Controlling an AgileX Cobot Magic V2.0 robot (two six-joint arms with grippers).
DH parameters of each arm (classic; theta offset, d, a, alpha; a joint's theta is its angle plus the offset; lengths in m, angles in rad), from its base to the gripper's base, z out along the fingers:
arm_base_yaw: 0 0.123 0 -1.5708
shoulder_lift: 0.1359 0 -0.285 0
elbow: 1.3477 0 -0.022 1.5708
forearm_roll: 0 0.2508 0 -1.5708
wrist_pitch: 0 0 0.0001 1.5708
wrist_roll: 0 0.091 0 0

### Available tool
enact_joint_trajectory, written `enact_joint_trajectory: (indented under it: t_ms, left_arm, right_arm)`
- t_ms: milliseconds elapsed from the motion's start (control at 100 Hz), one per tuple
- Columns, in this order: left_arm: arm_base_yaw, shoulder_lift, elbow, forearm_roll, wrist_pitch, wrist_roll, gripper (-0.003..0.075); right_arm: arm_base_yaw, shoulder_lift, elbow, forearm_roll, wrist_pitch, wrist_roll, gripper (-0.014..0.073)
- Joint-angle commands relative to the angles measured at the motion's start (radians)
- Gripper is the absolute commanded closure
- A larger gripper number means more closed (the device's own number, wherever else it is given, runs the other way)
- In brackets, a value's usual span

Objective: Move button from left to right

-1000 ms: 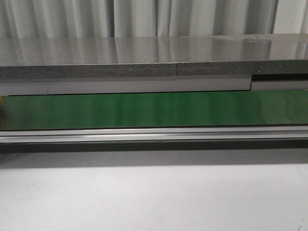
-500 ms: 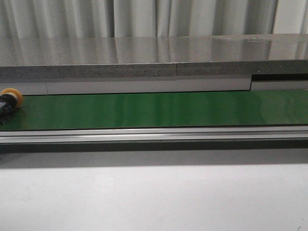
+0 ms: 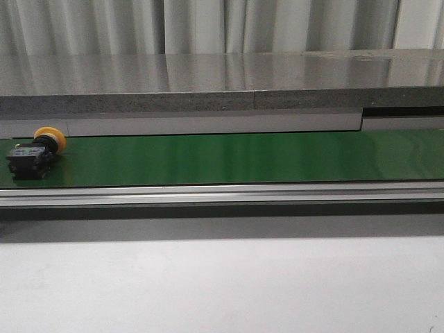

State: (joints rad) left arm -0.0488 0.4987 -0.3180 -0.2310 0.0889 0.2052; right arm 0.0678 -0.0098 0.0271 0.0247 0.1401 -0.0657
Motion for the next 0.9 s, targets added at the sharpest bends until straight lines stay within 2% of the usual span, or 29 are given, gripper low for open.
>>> enact_joint_trajectory:
  t_ms: [0,310,380,450,520,560,640,890]
  left_arm:
    - [-0.009,-0.001,-0.021,-0.011,-0.089,0.0,0.0079]
    - [-0.009,-0.001,-0.021,-0.011,-0.089,0.0,0.0104]
    - [-0.009,-0.001,-0.021,-0.011,-0.089,0.0,0.0177]
    - [-0.009,-0.001,-0.021,-0.011,-0.089,0.0,0.03]
    - [-0.009,-0.001,-0.021,-0.011,-0.089,0.0,0.0458]
    - [-0.009,-0.001,-0.021,-0.011,-0.089,0.0,0.0577]
    - [-0.009,-0.001,-0.021,-0.011,-0.089,0.0,0.0743]
    - [-0.009,-0.001,-0.021,-0.008,-0.089,0.0,0.0741]
  right_arm:
    - [-0.007,-0.02,-0.014,-0.002,-0.083,0.0,0.066]
    - [-0.007,-0.02,-0.014,-0.002,-0.083,0.0,0.066]
    - [-0.007,-0.02,-0.014,-0.002,-0.083,0.0,0.066]
    - [-0.007,-0.02,-0.014,-0.002,-0.083,0.0,0.066]
    - [-0.007,-0.02,-0.014,-0.002,-0.083,0.0,0.066]
    - [-0.007,-0.02,-0.014,-0.002,-0.083,0.0,0.066]
    - [-0.007,-0.02,-0.014,-0.002,-0.087,0.0,0.066]
    - [-0.007,-0.02,-0.015,-0.002,-0.099,0.0,0.066]
